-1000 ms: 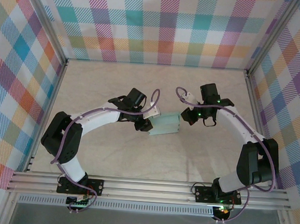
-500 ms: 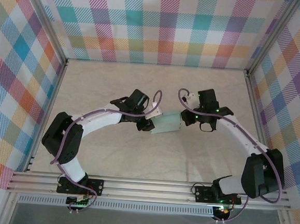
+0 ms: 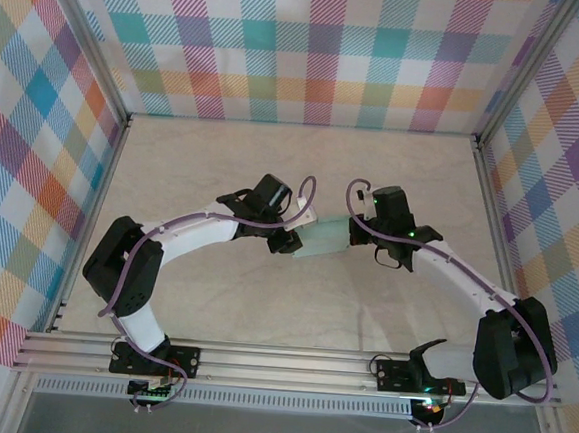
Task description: Fold the paper box
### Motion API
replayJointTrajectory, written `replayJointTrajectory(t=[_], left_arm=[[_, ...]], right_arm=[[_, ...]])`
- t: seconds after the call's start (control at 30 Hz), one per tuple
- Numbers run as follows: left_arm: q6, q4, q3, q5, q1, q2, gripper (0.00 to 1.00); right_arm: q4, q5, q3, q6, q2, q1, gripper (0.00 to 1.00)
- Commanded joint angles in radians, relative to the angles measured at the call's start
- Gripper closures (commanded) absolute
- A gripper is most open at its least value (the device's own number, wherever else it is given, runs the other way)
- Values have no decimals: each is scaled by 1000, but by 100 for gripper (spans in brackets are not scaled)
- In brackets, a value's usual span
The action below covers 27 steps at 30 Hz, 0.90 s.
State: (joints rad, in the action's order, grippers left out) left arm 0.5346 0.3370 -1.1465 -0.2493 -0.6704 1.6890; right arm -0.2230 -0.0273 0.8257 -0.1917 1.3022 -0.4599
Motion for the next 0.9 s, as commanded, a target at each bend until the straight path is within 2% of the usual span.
replayJointTrajectory(t=[0.0,0.17,0.27,0.6,0.77,0.87], left_arm=[[-15,34,4,50,-3,42,59],[-28,32,-3,61,-6,36,52],[-41,28,-1,69,-9,18,44],[-180,-50,73,113,-46,-125,2],[-404,-167,141,162,-55,-238,0],[-542,-114,118,168,-56,-278,0]], right_arm=[[16,1,-28,-18,-11,-13,100],[17,5,-23,2,-8,-17,100],[16,-6,-23,13,-7,-20,100],[-5,-68,-19,44,-7,-51,100],[-13,-77,-19,46,-17,-59,100],[-24,-82,-15,45,-21,-62,100]])
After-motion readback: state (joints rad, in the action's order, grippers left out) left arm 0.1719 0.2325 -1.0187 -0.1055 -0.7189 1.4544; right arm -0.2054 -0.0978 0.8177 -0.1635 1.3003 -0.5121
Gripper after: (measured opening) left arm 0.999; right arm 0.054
